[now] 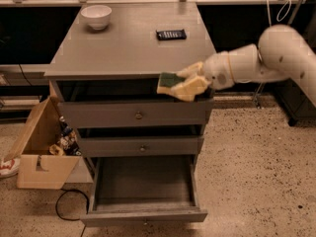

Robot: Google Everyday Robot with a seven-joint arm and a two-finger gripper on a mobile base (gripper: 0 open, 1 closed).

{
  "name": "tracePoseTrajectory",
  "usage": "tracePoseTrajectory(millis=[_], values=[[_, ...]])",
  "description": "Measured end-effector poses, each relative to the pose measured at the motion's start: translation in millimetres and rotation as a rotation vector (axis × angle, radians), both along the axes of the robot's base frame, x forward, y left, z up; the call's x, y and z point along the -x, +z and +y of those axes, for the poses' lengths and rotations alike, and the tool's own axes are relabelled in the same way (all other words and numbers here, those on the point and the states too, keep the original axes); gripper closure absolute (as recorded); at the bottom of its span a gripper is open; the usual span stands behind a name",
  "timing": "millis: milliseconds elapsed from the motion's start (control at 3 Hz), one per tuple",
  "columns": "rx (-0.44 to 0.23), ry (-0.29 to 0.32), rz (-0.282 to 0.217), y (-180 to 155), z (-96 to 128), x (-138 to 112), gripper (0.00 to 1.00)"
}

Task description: Place sponge into bottom drawer

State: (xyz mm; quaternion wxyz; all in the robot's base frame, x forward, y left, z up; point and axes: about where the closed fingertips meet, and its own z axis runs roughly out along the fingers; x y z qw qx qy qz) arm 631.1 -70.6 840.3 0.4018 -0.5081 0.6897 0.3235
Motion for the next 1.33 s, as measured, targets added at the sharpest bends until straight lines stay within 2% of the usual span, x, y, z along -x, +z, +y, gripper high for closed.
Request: tracePoseTrajectory(millis=[333,667,1000,1333], values=[[-0.033,-0.093,0.075,-58.1,-20.9,30.1,1.0],[-0.021,-0.169,0.187,-132.2,-24.9,63.4,1.0],[0.008,-0.16,0.346,-231.0,1.4,101.8,1.0],[0.007,-0.161,0.346,-233.0,1.9,101.7,1.0]])
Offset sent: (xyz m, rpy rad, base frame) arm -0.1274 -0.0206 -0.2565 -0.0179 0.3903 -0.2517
